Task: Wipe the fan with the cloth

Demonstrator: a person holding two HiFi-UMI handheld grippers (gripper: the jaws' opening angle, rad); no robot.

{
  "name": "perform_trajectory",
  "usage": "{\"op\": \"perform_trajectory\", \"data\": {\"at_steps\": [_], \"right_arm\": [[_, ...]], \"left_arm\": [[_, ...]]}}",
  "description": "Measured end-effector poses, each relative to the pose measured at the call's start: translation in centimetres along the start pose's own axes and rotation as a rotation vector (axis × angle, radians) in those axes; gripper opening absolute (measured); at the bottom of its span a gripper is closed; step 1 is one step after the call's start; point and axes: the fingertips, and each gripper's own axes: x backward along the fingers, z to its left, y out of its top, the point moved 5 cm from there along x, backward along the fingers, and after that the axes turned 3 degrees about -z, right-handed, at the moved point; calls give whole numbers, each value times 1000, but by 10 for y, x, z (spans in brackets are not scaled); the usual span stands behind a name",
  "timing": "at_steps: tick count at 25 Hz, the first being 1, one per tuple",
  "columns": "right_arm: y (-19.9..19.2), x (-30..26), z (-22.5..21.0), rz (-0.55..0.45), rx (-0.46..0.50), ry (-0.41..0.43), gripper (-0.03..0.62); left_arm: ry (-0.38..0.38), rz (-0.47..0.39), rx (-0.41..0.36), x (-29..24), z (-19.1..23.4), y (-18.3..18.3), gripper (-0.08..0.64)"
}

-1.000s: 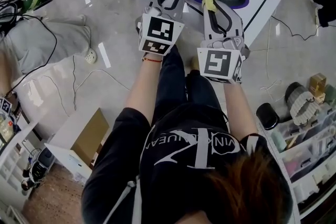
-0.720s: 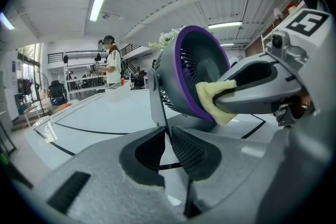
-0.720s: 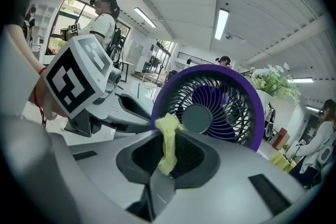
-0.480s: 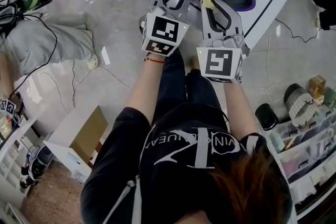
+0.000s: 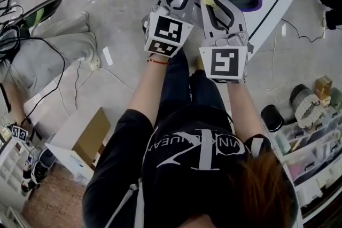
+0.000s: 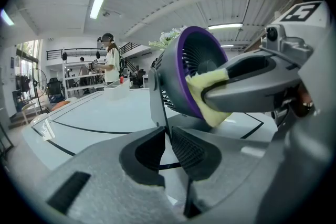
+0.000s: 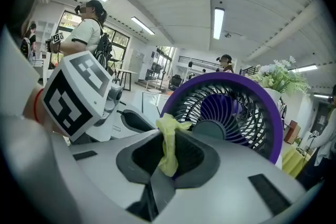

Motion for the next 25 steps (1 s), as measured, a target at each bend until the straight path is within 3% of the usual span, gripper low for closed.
{"op": "perform_trajectory", "data": {"at_steps": [7,12,17,20,25], "right_arm": [[15,1,-6,-115,-51,50,52],[32,13,-5,-178,-48,57,52],[56,25,3,-183,-12,54,54],[69,14,10,-154,13,9,54],[83,-8,7,-141,26,-86,55]], "left_arm": [[-25,3,15,-3,2,0,49],[-73,3,93,9,10,-4,55],[17,-19,117,40,36,-2,11],[46,-61,137,49,51,7,11],[-27,-91,60,42,47,28,11]]}}
